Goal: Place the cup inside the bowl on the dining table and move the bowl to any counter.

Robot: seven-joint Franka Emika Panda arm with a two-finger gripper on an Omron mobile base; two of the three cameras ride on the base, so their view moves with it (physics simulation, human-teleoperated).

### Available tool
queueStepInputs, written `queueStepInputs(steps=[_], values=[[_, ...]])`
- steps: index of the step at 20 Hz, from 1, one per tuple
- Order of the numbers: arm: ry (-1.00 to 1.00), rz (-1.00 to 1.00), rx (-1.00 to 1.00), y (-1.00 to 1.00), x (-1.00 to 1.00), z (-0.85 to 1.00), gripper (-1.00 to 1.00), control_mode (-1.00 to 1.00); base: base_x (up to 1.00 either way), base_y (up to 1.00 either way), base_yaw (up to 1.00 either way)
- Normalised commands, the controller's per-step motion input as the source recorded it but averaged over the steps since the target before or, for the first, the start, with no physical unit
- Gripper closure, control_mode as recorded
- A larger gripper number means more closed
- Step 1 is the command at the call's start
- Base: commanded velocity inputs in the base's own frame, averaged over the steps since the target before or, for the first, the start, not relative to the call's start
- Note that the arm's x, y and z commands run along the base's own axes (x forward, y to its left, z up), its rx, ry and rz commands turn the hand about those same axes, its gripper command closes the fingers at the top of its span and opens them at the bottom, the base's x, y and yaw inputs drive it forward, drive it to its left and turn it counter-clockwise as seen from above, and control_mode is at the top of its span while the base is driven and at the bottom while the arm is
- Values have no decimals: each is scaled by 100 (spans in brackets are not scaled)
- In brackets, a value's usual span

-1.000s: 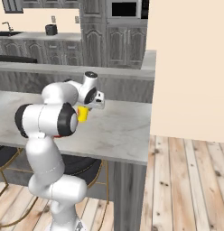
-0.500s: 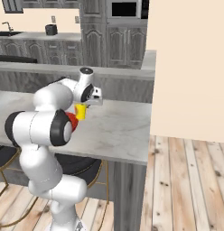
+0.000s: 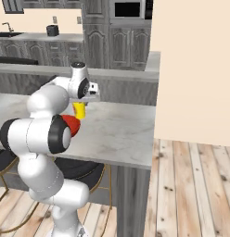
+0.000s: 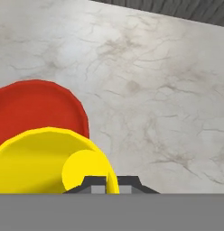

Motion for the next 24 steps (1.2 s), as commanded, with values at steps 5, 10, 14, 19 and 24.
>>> queueStepInputs(steps=[5, 10, 14, 19, 24], values=[[0, 0, 0, 2, 0, -6, 100, -100, 0, 0, 0], [4, 0, 0, 19, 0, -20, 100, -100, 0, 0, 0], [8, 1, 0, 28, 0, -5, 100, -100, 0, 0, 0], [9, 0, 0, 23, 0, 0, 100, -100, 0, 0, 0], [5, 1, 0, 20, 0, 0, 100, -100, 0, 0, 0]])
